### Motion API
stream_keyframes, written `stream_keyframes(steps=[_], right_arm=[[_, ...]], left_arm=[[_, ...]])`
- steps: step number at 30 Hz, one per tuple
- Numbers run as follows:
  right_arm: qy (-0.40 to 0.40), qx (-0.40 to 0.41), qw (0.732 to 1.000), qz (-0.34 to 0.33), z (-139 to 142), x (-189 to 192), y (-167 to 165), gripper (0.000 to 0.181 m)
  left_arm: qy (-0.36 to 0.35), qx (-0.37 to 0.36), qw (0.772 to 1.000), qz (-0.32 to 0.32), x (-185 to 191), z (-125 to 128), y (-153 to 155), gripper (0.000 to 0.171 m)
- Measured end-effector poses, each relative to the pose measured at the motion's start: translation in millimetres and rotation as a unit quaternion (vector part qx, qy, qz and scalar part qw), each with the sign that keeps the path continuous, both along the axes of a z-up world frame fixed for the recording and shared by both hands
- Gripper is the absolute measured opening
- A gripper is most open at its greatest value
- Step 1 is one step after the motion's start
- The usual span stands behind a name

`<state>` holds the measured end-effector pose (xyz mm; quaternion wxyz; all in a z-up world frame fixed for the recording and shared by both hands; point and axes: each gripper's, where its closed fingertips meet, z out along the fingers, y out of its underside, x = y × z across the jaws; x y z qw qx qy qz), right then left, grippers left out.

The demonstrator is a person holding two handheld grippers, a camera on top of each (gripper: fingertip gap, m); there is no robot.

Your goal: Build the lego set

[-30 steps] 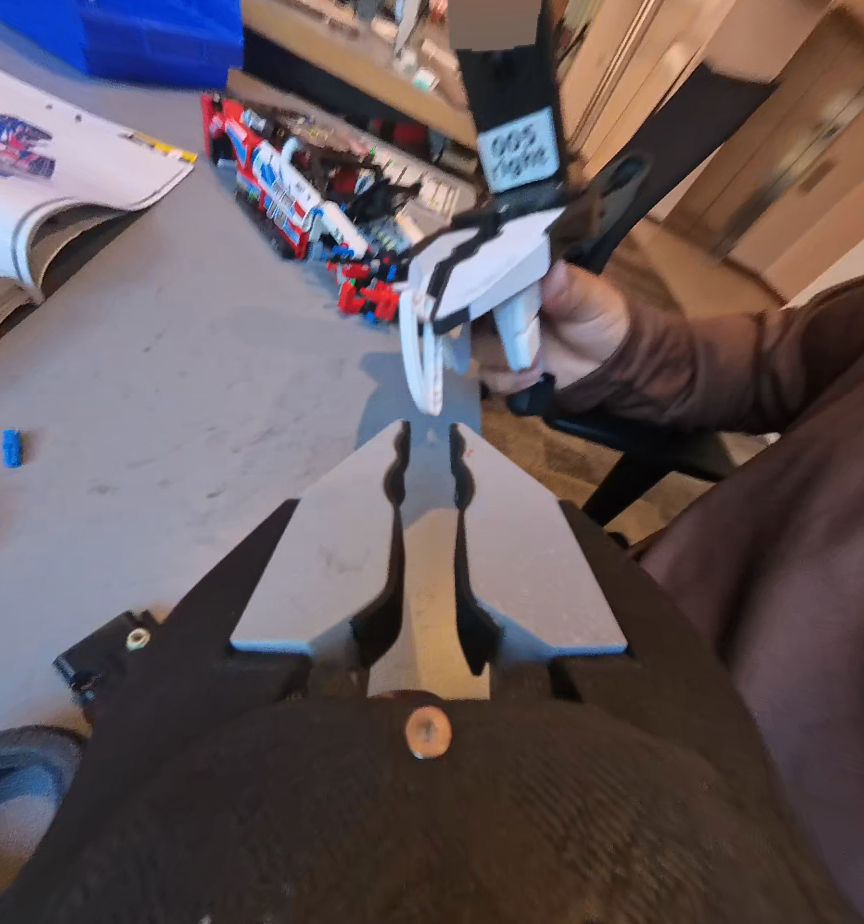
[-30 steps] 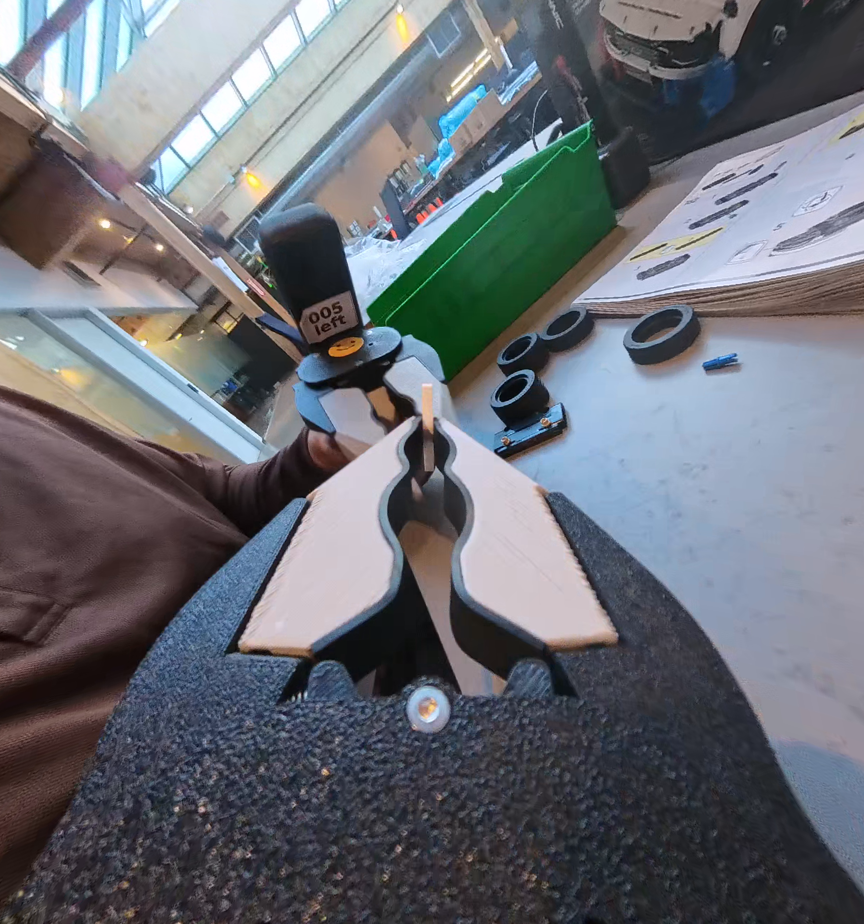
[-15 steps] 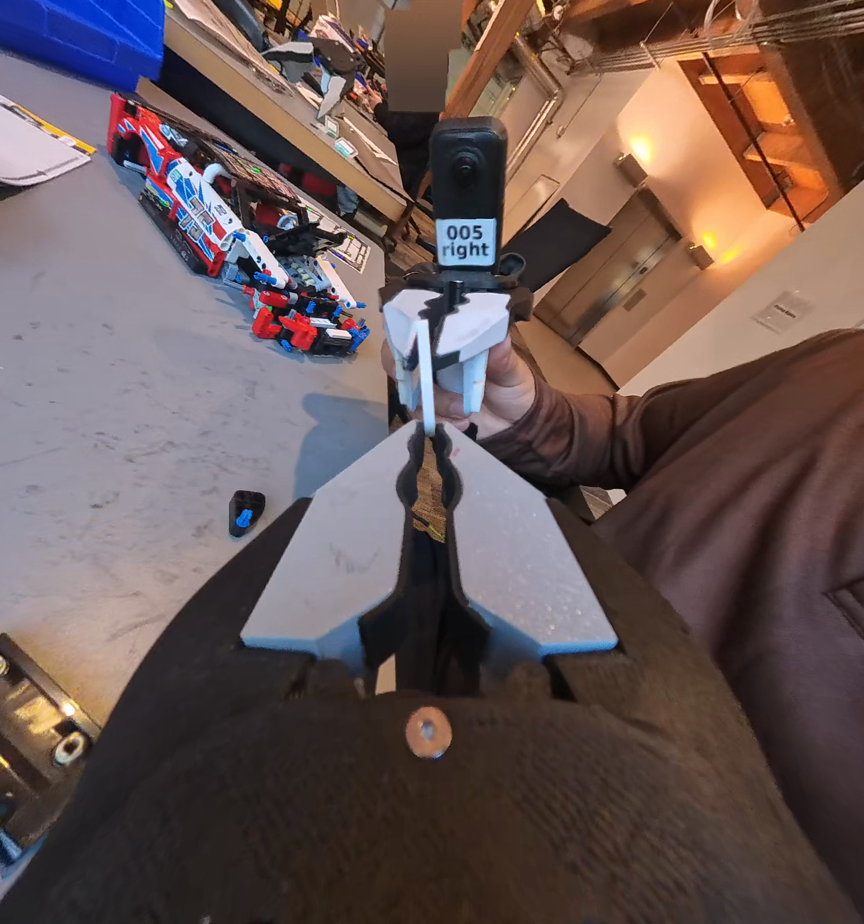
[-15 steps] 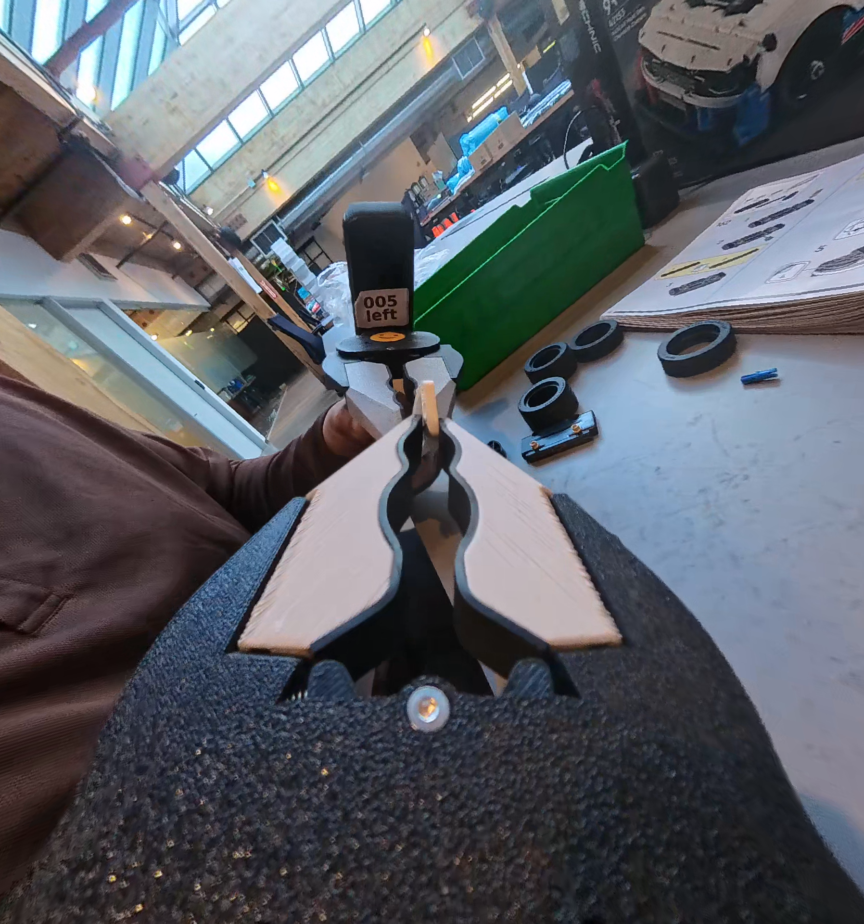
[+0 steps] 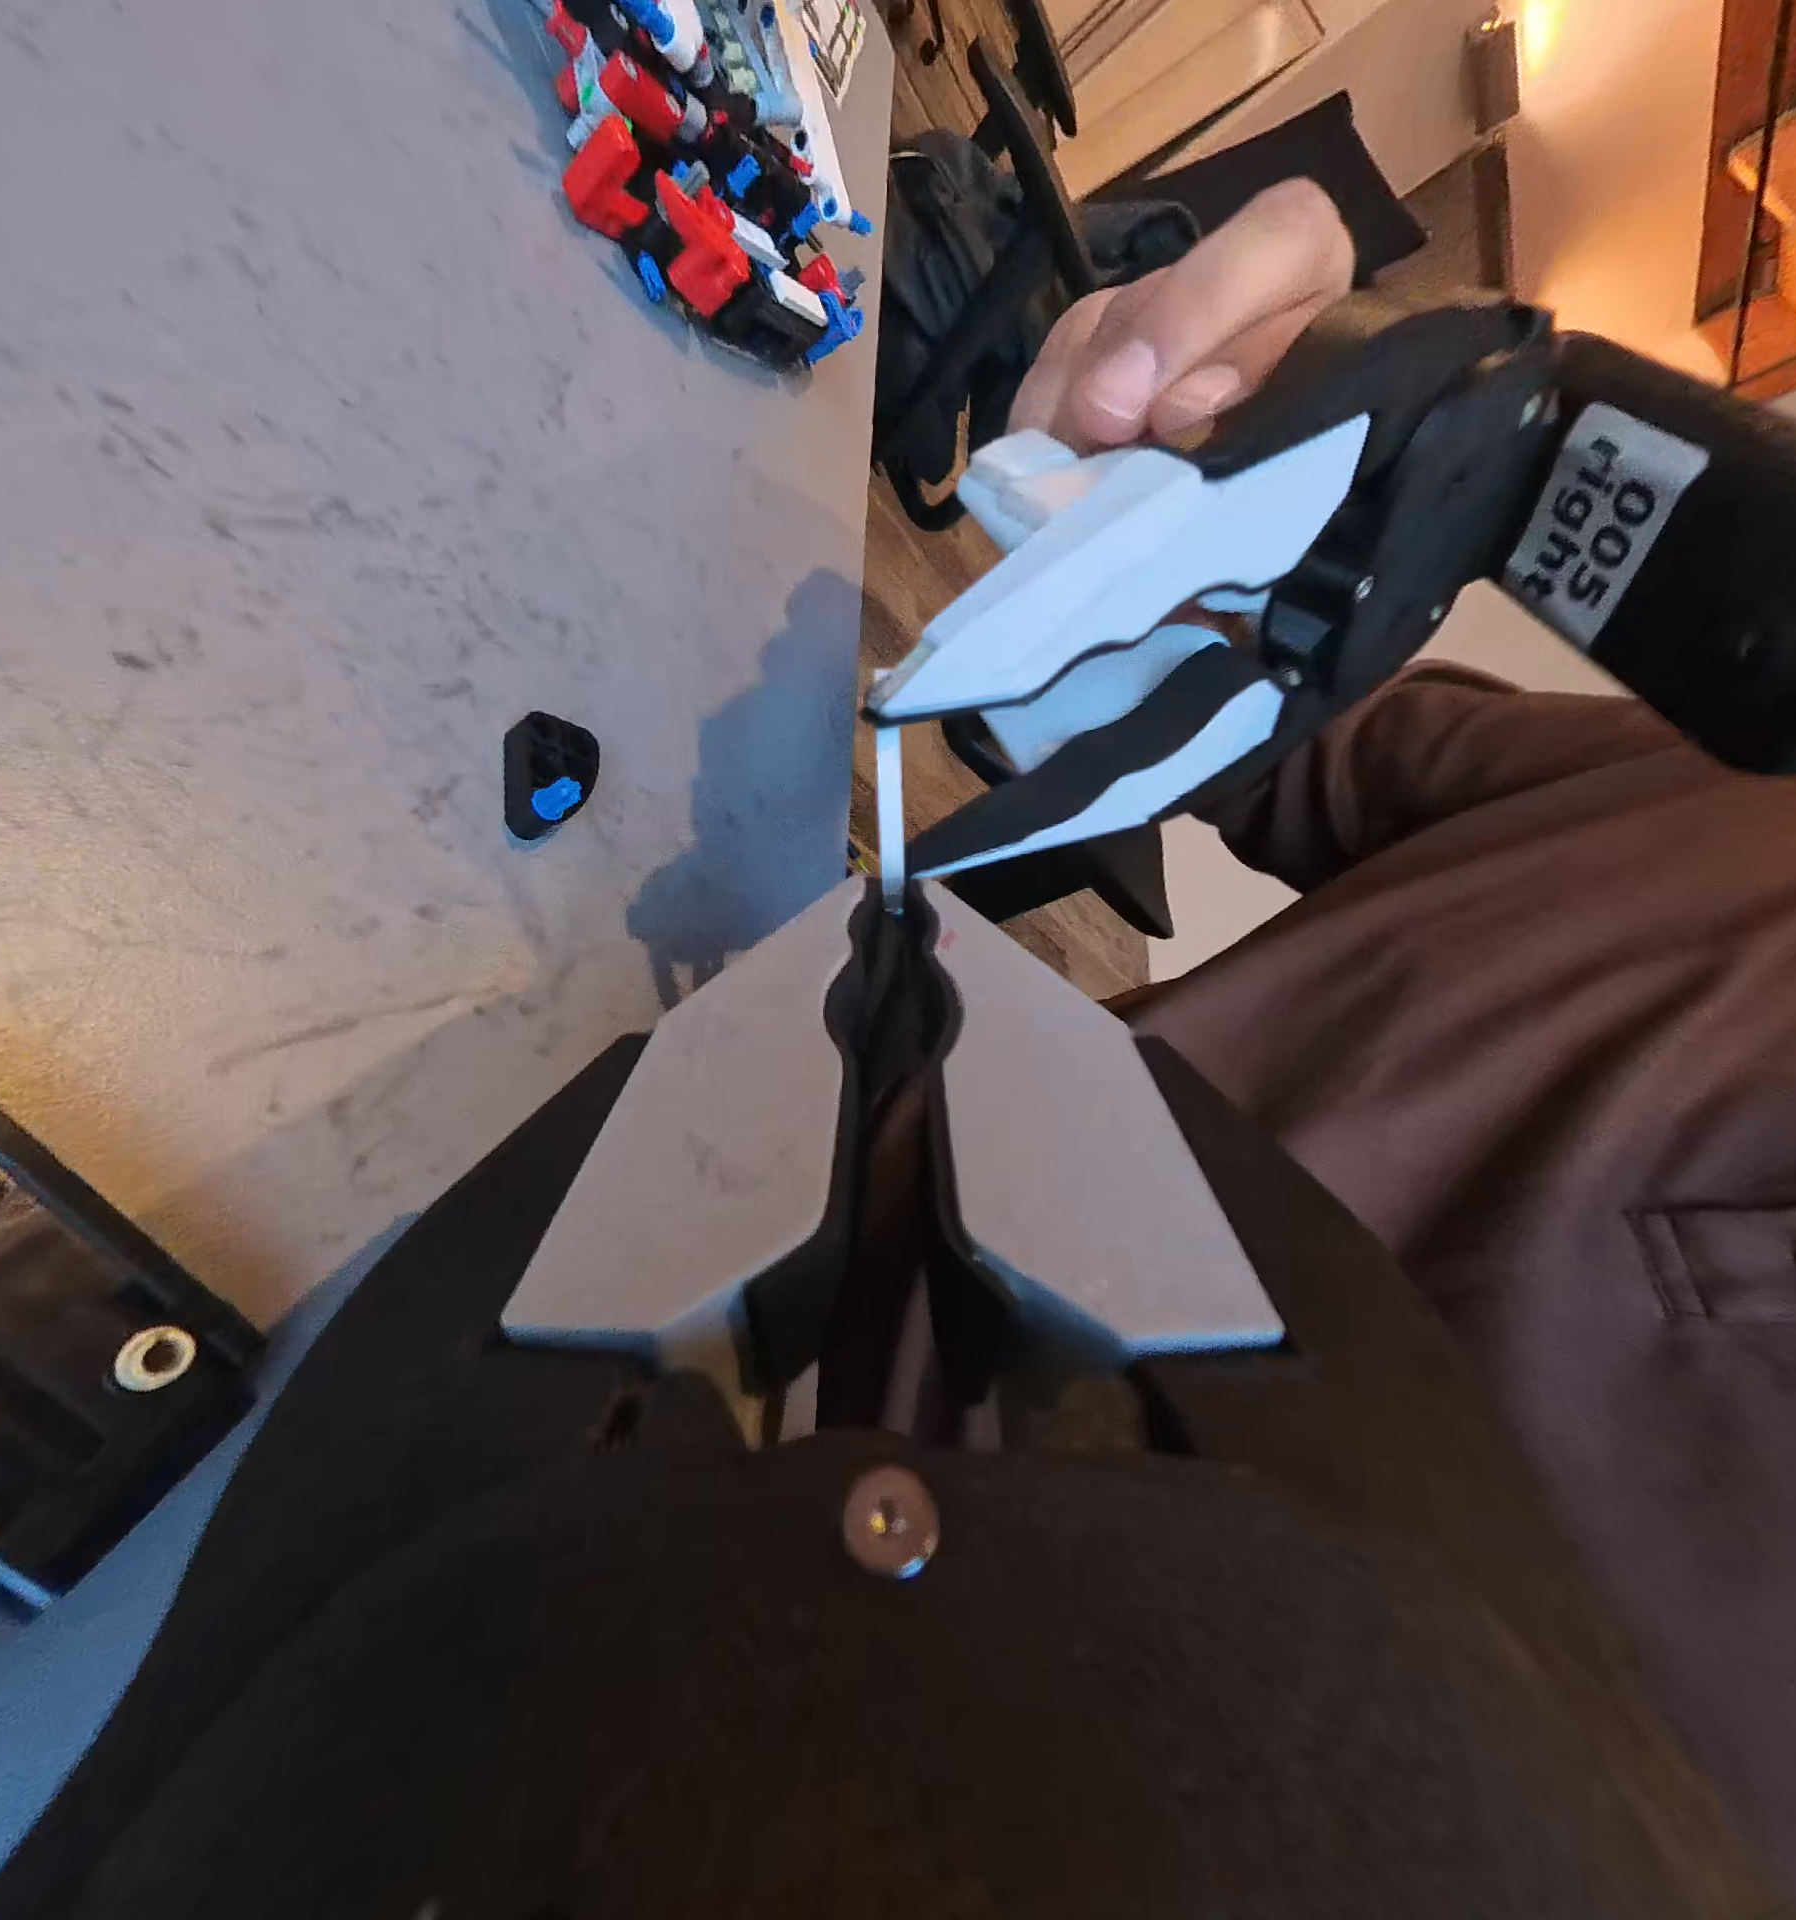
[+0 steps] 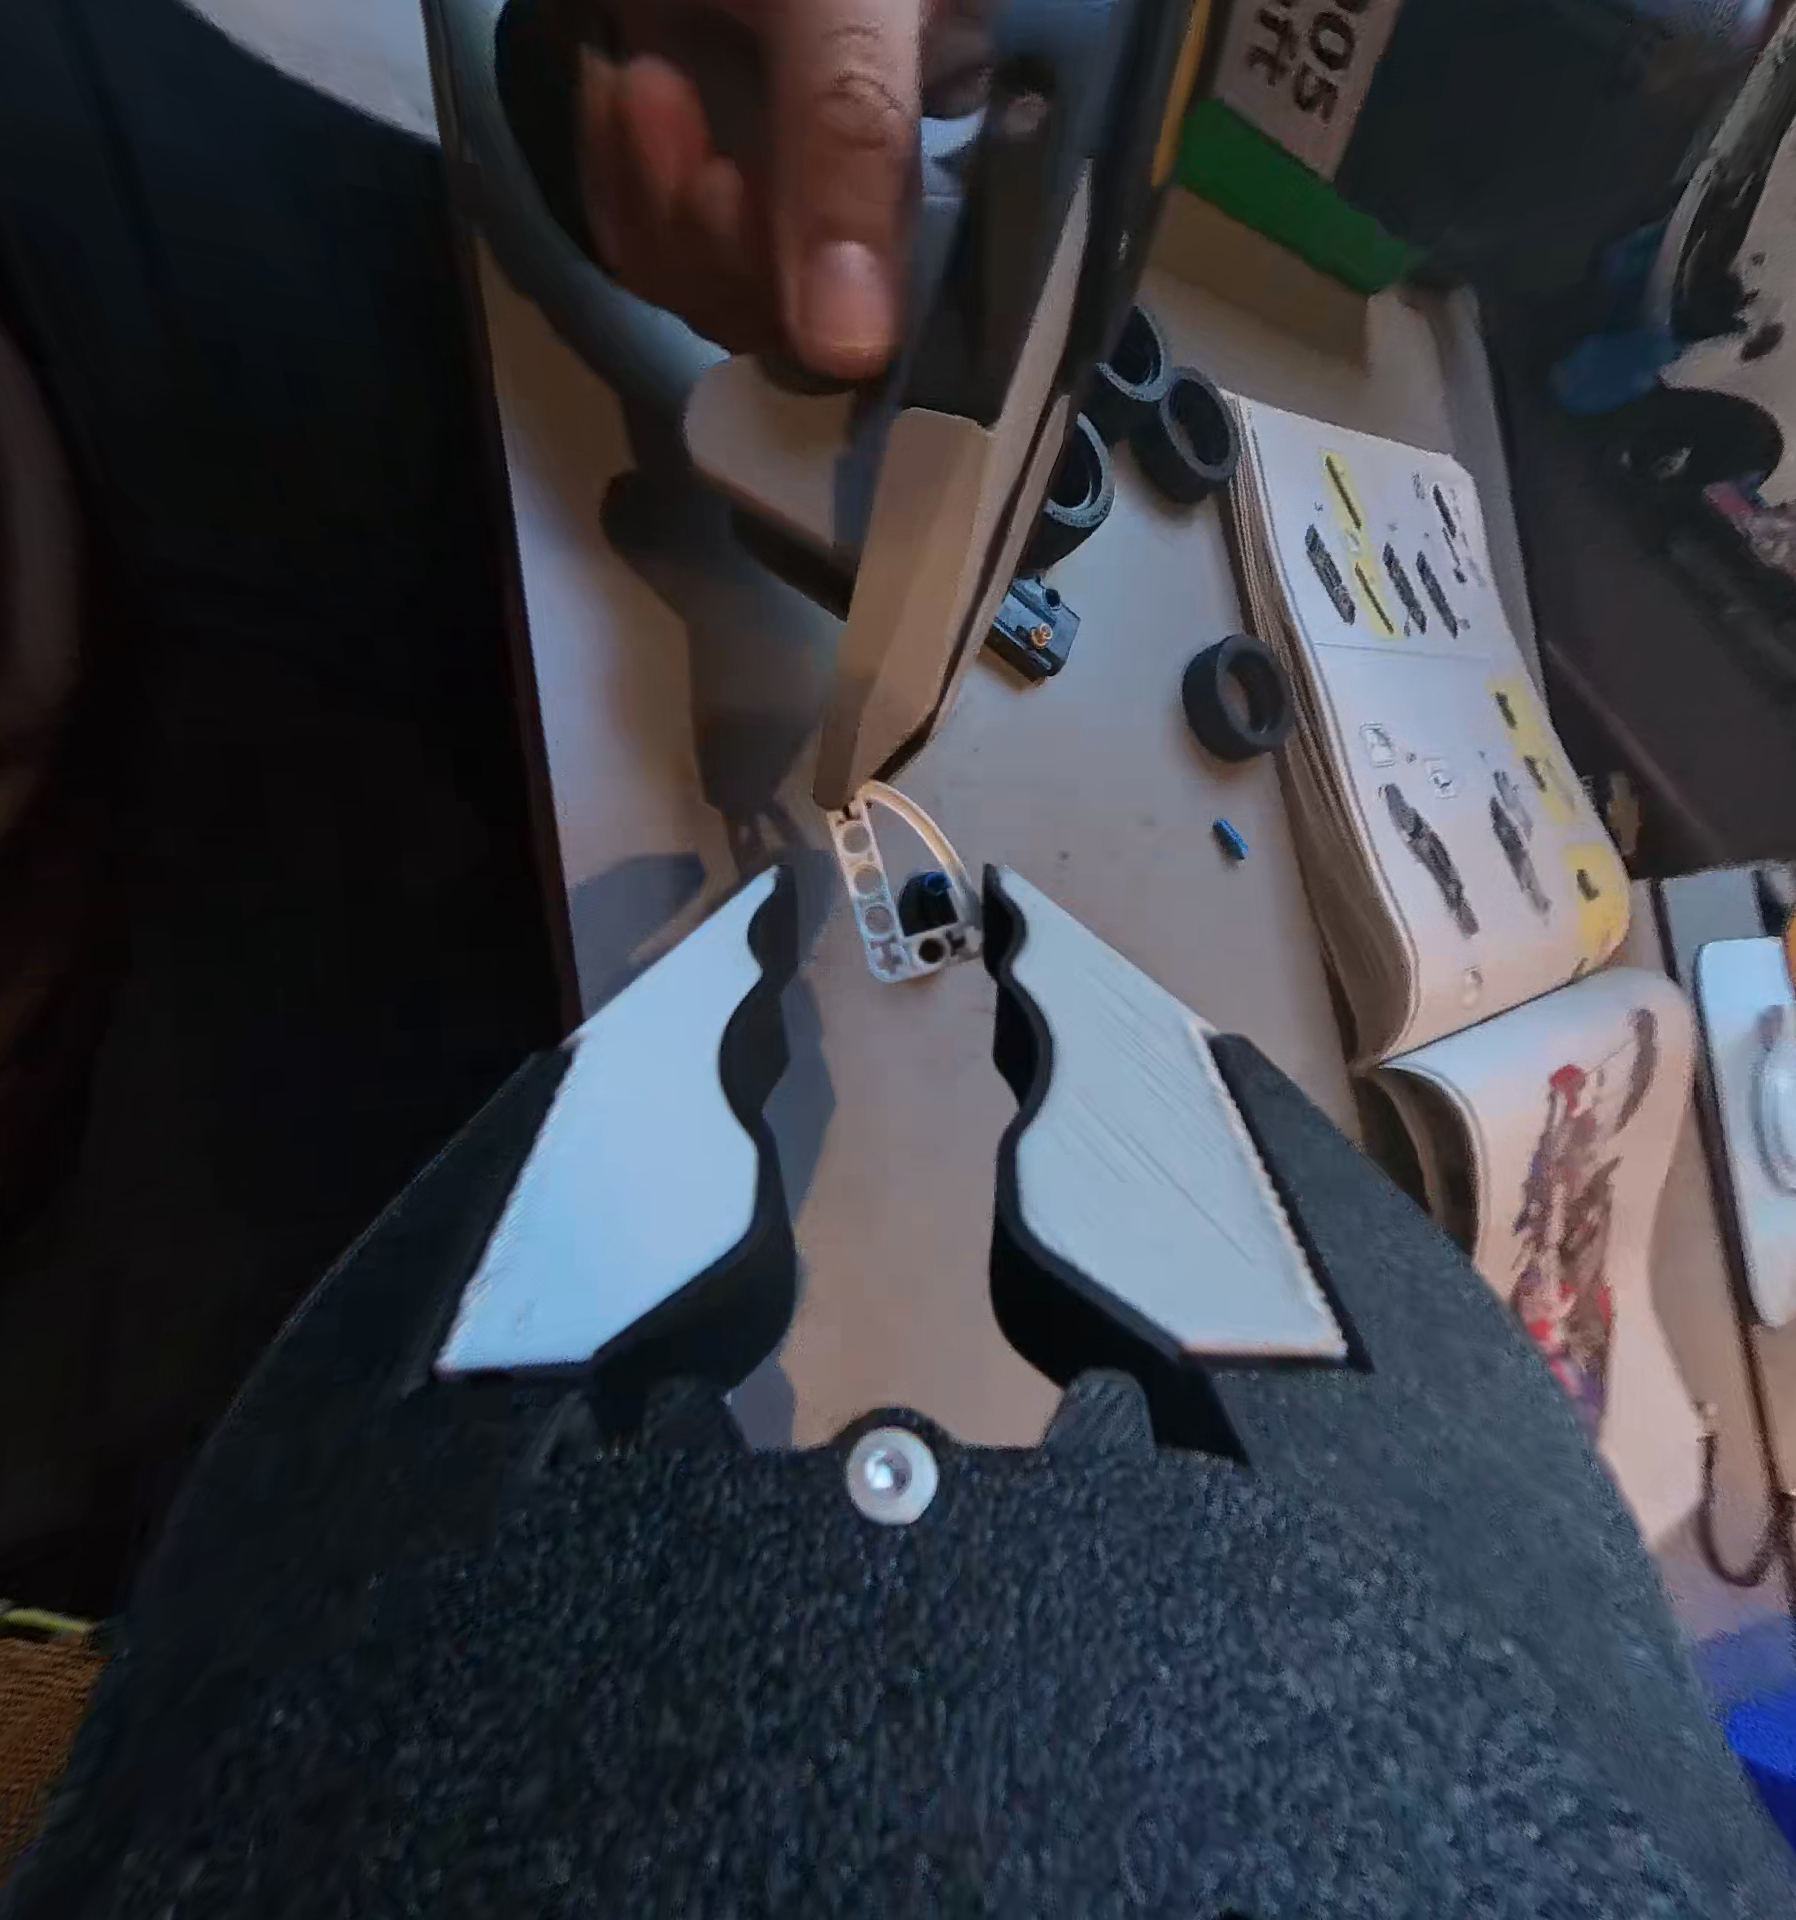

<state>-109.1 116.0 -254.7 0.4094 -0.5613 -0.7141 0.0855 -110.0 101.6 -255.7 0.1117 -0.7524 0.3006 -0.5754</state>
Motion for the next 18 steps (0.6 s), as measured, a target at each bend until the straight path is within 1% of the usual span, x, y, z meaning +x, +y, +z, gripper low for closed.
stream_keyframes(steps=[3,6,7,9,10,11,12,14,16,18], right_arm=[[-0.019,0.042,0.999,0.013,-5,-1,4,0.025],[-0.018,0.05,0.998,0.021,-6,-1,5,0.024],[-0.013,0.046,0.999,0.02,-5,-1,6,0.024],[0.007,0.008,1.0,0.011,-2,-1,9,0.024],[0.016,-0.015,1.0,0.0,-1,0,13,0.024],[0.015,-0.034,0.999,-0.018,-3,3,21,0.024],[0.0,-0.055,0.998,-0.035,-9,8,29,0.024],[-0.032,-0.093,0.993,-0.059,-22,16,39,0.024],[-0.047,-0.116,0.99,-0.065,-32,17,43,0.024],[-0.049,-0.135,0.988,-0.057,-36,12,42,0.024]], left_arm=[[-0.002,-0.015,1.0,-0.007,0,-3,-2,0.002],[-0.021,-0.037,0.999,-0.006,0,-1,-1,0.002],[-0.029,-0.039,0.999,-0.003,0,0,0,0.002],[-0.046,-0.017,0.999,0.003,-1,7,3,0.002],[-0.047,0.006,0.999,0.011,-2,9,7,0.002],[-0.031,0.043,0.998,0.026,-5,6,14,0.0],[0.004,0.091,0.995,0.046,-10,-1,24,0.0],[0.061,0.179,0.979,0.071,-17,-10,37,0.004],[0.103,0.247,0.961,0.067,-18,-15,41,0.005],[0.141,0.284,0.947,0.051,-16,-23,41,0.01]])
